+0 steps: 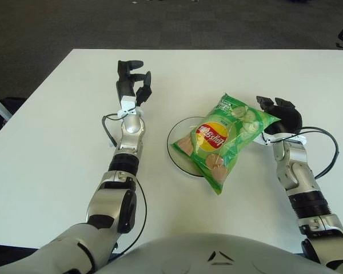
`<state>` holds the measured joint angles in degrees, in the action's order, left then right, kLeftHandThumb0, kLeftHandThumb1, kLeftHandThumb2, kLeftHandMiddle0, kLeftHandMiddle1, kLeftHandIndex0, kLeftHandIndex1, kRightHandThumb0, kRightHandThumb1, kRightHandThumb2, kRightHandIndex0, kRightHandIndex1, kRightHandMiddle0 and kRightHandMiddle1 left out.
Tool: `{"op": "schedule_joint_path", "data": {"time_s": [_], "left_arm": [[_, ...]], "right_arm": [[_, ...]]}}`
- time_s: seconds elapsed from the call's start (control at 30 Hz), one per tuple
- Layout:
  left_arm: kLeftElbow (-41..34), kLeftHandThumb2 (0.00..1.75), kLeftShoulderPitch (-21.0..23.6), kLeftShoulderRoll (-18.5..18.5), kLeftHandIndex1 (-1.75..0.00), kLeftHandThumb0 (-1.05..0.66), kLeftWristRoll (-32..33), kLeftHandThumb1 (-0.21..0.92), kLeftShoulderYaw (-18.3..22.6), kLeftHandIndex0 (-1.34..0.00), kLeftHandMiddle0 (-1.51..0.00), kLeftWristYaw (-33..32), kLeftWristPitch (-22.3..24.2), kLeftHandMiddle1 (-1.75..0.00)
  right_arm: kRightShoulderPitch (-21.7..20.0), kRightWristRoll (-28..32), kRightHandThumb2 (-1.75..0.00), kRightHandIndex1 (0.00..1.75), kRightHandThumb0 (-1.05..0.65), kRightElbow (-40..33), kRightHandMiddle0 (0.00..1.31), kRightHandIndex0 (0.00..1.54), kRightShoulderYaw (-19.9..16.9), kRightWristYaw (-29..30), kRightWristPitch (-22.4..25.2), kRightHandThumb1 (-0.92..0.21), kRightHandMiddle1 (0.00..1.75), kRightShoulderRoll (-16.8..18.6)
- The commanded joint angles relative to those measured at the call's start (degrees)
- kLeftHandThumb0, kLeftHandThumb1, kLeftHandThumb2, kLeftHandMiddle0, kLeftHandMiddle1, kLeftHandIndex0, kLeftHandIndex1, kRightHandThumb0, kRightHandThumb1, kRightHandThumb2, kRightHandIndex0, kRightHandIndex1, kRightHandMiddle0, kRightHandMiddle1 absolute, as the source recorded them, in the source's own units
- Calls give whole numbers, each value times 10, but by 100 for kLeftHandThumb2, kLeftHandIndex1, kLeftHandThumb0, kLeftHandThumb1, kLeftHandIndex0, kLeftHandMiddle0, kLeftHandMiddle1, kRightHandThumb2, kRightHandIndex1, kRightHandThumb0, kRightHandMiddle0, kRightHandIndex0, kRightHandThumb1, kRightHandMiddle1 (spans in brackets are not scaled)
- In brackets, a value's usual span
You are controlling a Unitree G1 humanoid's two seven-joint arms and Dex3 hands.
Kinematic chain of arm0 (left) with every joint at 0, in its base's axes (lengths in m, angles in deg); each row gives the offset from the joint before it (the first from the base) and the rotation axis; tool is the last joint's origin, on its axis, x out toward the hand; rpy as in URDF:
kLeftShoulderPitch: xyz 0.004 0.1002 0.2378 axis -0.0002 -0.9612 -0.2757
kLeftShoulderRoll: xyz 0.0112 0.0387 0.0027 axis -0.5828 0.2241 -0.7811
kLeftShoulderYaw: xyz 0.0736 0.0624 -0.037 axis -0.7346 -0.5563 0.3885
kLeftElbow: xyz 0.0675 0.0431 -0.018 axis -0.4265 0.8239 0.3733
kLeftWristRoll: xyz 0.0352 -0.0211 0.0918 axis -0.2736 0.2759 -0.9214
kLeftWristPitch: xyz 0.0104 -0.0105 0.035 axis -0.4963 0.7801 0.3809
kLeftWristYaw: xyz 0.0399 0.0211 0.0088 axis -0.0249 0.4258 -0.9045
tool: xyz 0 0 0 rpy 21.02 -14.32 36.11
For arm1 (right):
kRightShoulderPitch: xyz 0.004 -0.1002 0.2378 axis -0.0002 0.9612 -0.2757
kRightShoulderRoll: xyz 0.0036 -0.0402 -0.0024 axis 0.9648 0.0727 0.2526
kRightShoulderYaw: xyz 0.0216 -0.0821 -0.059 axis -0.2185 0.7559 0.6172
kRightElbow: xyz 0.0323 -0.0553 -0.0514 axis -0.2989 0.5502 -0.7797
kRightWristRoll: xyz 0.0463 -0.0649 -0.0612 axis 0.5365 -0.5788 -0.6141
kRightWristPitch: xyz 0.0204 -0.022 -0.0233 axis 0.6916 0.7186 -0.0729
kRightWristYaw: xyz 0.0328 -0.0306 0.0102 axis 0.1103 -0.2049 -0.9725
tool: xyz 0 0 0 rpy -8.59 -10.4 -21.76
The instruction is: Put the snack into the plate.
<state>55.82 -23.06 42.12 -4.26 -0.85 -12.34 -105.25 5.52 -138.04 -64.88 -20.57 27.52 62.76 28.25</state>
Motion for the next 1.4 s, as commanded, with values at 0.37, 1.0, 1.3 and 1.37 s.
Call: {"op": "schedule_joint_path", "data": {"time_s": [0.37, 1.0, 1.3, 1.37], "left_arm": [[1, 34, 7, 24, -154, 0, 19, 92, -8, -28, -43, -9, 11, -143], [-37, 32, -31, 49, -152, 0, 15, 92, -3, -27, -48, -38, 44, -141], [-60, 32, -37, 51, -152, 0, 15, 92, -6, -26, -48, -51, 66, -142], [-62, 32, -38, 52, -151, 0, 14, 92, -7, -26, -48, -53, 69, -142]], "right_arm": [[-14, 60, -32, 4, -48, 20, 53, 50, -27, 305, -4, -92, 8, 74], [-87, 69, -24, 138, -1, 162, 52, 42, -76, 664, 24, -92, 131, 71], [-84, 89, -26, 146, 0, 160, 54, 35, -71, 651, 27, -92, 130, 54], [-84, 91, -26, 146, 0, 161, 54, 34, -70, 652, 28, -92, 131, 52]]}}
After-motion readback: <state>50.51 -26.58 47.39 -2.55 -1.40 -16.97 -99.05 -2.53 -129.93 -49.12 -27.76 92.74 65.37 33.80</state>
